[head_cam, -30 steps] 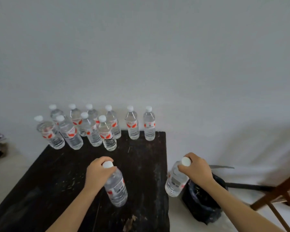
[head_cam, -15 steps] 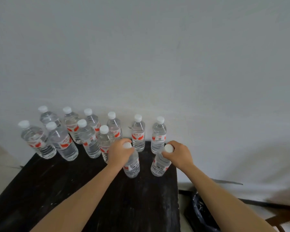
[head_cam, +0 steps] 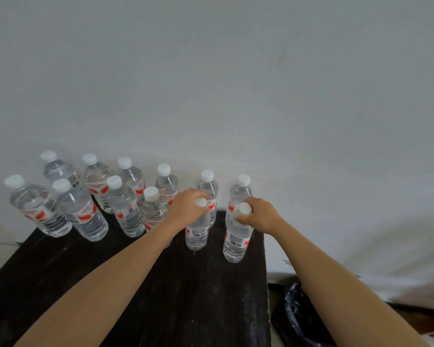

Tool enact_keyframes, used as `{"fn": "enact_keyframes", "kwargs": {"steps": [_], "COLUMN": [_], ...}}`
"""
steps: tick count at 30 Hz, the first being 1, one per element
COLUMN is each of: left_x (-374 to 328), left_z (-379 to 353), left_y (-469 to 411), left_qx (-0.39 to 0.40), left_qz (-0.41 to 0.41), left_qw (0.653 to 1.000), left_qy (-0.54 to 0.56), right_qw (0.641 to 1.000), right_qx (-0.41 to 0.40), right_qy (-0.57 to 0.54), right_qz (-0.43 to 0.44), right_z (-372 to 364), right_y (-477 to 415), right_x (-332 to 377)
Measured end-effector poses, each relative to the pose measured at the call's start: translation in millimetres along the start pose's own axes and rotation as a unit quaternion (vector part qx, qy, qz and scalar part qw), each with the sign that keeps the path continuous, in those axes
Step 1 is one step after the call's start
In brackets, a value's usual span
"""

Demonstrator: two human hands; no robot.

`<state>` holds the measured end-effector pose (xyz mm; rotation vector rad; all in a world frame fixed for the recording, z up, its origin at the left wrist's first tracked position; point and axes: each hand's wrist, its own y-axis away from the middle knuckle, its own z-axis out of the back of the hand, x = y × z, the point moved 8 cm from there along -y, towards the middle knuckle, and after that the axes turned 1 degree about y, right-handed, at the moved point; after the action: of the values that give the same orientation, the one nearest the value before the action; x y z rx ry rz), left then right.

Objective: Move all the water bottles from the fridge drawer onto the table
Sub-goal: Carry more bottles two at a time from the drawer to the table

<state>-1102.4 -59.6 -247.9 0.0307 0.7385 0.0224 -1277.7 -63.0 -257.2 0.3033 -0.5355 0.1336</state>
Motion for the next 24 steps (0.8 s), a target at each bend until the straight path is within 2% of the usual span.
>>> {"fn": "enact_keyframes", "kwargs": {"steps": [4, 11, 24], "left_x": [-2.2, 1.5, 11.0], "left_z": [-4.1, -1.4, -9.8], "left_y": [-6.7, -12.1, -12.3], "left_qx": [0.042, 0.067, 0.028], "left_qz": [-0.010, -0.013, -0.009], "left_qw": [0.999, 0.998, 1.000], "left_qy": [-0.004, -0.004, 0.000], "right_qw": [0.999, 0.993, 0.995], "right_qx": [0.036, 0.084, 0.060], "right_qy": [0.037, 0.074, 0.082], "right_qz": [0.014, 0.036, 0.021], "right_z": [3.1, 4.4, 3.6], "right_y": [-5.8, -14.6, -3.9], "right_x": [3.5, 11.4, 6.6]}}
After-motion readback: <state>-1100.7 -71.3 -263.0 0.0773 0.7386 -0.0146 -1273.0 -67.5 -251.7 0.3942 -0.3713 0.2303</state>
